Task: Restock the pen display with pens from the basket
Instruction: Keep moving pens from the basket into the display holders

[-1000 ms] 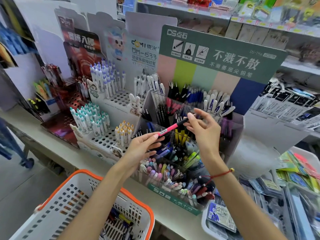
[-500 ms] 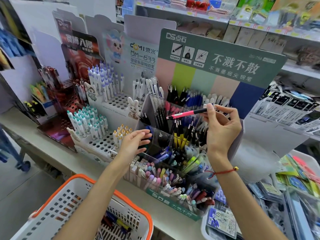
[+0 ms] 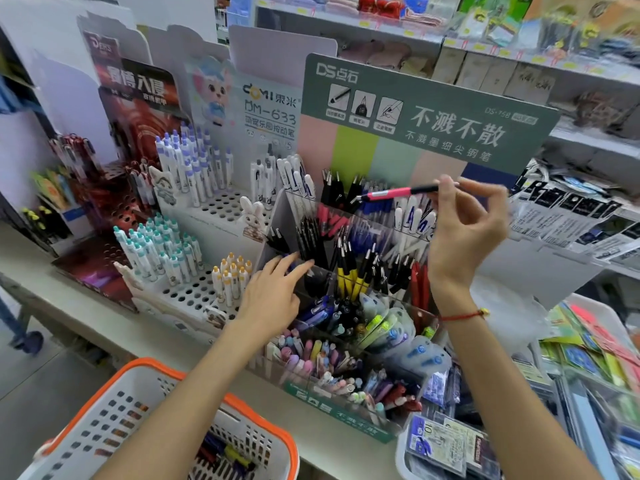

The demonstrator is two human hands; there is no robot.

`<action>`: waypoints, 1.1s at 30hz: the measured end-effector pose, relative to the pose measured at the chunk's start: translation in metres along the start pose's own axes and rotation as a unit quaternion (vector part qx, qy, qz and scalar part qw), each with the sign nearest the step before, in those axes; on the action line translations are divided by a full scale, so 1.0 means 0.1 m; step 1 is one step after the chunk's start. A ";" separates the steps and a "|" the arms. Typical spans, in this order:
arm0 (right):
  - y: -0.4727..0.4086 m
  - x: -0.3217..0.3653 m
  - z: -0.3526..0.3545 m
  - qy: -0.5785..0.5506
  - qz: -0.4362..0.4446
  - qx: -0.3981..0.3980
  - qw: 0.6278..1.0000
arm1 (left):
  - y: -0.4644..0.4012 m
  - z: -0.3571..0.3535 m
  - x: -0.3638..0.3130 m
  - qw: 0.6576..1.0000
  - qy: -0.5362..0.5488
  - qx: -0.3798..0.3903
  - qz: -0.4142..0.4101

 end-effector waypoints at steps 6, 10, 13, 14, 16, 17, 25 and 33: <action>-0.07 -0.20 -0.78 0.154 0.074 0.194 0.966 | -0.06 0.08 0.02 1.000 0.020 0.006 0.007; -0.09 -0.31 -1.08 0.302 0.119 0.237 0.916 | -0.10 0.13 0.05 0.997 0.079 -0.004 0.026; -0.17 -0.30 -1.21 0.357 0.157 0.257 0.884 | -0.12 0.20 0.08 0.989 0.128 -0.050 0.057; -0.18 -0.31 -1.24 0.373 0.159 0.274 0.872 | -0.13 0.22 0.09 0.986 0.136 -0.067 0.065; -0.19 -0.35 -1.27 0.404 0.153 0.302 0.850 | -0.17 0.26 0.10 0.982 0.144 -0.090 0.080; -0.18 -0.39 -1.27 0.418 0.145 0.316 0.839 | -0.19 0.28 0.11 0.981 0.139 -0.098 0.088; -0.05 -0.55 -1.08 0.395 0.118 0.307 0.858 | -0.17 0.39 0.01 0.983 0.108 -0.104 0.104; 0.00 -0.54 -1.04 0.399 0.162 0.309 0.848 | -0.02 0.29 0.07 0.980 0.128 -0.124 0.091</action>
Point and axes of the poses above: each hand's wrist, its own y-axis away from the middle knuckle, its own z-axis out of the back of the hand, x = y × z, the point moved 6 cm from there along -y, towards the middle knuckle, and after that the axes turned 9 degrees about -y, right-handed, at the moved point
